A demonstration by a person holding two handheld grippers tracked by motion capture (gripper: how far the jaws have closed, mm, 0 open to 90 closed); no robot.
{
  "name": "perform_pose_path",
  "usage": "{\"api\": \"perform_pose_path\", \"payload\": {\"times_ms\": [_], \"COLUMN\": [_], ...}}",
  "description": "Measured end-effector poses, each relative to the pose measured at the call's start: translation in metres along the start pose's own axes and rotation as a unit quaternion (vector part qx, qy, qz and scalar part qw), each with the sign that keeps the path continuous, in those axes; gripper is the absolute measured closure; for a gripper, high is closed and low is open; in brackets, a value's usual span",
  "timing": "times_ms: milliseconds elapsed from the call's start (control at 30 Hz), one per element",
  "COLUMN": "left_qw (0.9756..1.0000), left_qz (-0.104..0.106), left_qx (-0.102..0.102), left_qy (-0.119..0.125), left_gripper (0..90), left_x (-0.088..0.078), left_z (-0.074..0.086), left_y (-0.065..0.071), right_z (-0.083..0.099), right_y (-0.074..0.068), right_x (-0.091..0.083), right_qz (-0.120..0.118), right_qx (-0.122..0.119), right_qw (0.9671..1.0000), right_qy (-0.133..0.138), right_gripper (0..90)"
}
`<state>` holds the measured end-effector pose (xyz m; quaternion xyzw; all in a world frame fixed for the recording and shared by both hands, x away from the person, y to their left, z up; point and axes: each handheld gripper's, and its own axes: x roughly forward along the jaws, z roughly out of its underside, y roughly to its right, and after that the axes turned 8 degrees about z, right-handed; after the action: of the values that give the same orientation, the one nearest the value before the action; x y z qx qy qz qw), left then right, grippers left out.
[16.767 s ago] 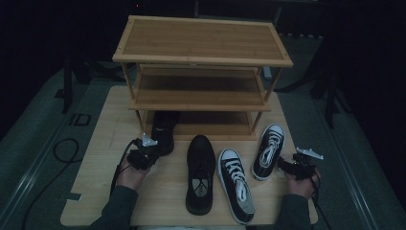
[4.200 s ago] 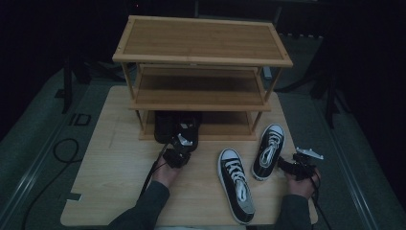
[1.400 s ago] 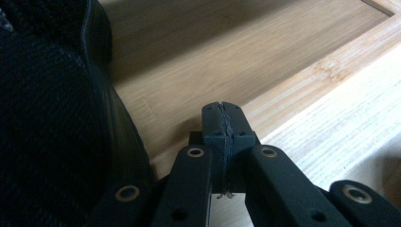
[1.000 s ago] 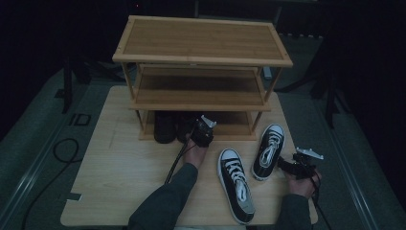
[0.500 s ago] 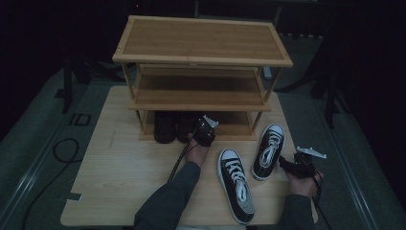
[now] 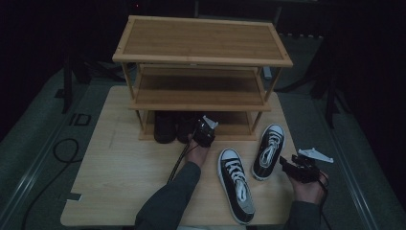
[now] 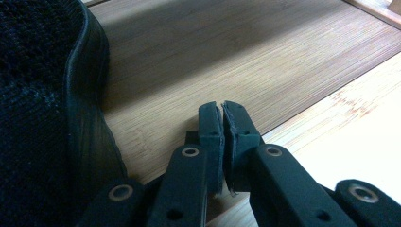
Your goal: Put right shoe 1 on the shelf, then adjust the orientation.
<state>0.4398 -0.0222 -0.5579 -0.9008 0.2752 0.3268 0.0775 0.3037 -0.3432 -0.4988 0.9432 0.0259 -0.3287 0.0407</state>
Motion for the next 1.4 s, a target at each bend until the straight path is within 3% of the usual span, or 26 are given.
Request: {"api": "perform_pose_path", "payload": {"times_ms": [200,367,400,500,600,633,733,967,1233,1267,1400], "left_qw": [1.0000,1.0000,1.0000,1.0000,1.0000,0.9999,0.9999,0.9999,0.9999,0.9998,0.9998], "left_qz": [0.003,0.001,-0.002,-0.003,-0.006,-0.007,-0.010,-0.009,-0.011,-0.012,-0.014], "left_qx": [-0.001,0.001,0.005,0.006,0.007,0.007,0.009,0.011,0.012,0.013,0.015], "left_qy": [0.001,0.000,-0.001,-0.001,-0.001,-0.001,-0.001,-0.001,-0.002,-0.002,-0.003], "left_gripper": [87.4,87.4,87.4,87.4,87.4,87.4,87.4,88.0,88.0,88.1,88.2], "left_x": [0.000,0.000,0.000,0.000,0.000,0.000,0.000,0.001,0.001,0.001,0.001], "left_z": [0.000,0.000,0.000,0.000,0.000,0.000,0.000,0.000,0.000,0.000,0.000], "left_y": [0.000,0.000,0.001,0.001,0.002,0.003,0.003,0.003,0.004,0.004,0.005], "right_z": [-0.012,-0.014,-0.015,-0.015,-0.018,-0.018,-0.018,-0.013,-0.005,-0.003,0.000], "right_y": [-0.017,-0.028,-0.033,-0.038,-0.050,-0.050,-0.061,-0.072,-0.087,-0.092,-0.098], "right_x": [-0.027,-0.038,-0.042,-0.044,-0.051,-0.051,-0.055,-0.052,-0.056,-0.057,-0.061], "right_qz": [-0.024,-0.043,-0.052,-0.061,-0.086,-0.086,-0.112,-0.127,-0.150,-0.156,-0.164], "right_qx": [-0.039,-0.063,-0.077,-0.083,-0.104,-0.104,-0.117,-0.129,-0.154,-0.161,-0.166], "right_qw": [0.9988,0.9969,0.9955,0.9945,0.9905,0.9905,0.9864,0.9833,0.9766,0.9745,0.9723], "right_qy": [0.017,0.018,0.020,0.021,0.028,0.028,0.030,0.015,0.005,0.003,-0.005], "right_gripper": [43.1,43.0,43.1,43.3,45.1,45.1,51.1,52.2,53.3,53.4,54.3]}}
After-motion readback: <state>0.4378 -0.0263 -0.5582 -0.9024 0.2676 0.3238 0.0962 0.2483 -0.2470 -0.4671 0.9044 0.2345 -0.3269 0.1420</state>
